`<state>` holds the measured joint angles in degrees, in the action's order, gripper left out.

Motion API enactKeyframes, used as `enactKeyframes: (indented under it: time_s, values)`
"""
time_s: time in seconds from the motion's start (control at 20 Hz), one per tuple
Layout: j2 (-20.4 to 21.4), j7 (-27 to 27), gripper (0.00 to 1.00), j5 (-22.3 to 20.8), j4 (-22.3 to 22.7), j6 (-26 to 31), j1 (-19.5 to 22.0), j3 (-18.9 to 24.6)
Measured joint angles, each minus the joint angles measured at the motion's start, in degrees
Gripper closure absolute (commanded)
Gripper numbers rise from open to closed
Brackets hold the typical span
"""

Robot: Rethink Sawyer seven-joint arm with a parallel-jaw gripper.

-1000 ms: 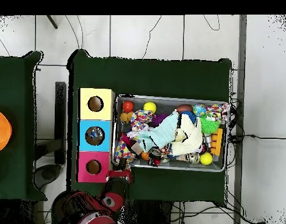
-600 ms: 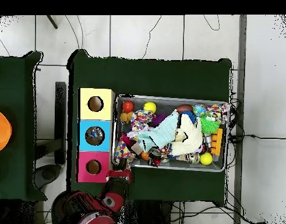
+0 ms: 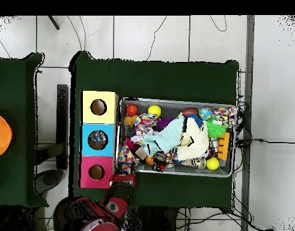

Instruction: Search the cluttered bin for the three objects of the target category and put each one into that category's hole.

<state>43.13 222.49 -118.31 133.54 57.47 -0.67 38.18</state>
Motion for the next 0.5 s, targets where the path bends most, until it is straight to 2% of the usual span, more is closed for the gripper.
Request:
enactKeyframes:
  time_s: [0.5]
  values:
    - [0.0,0.0,0.00,-2.6,0.0,0.0,1.0,-0.3]
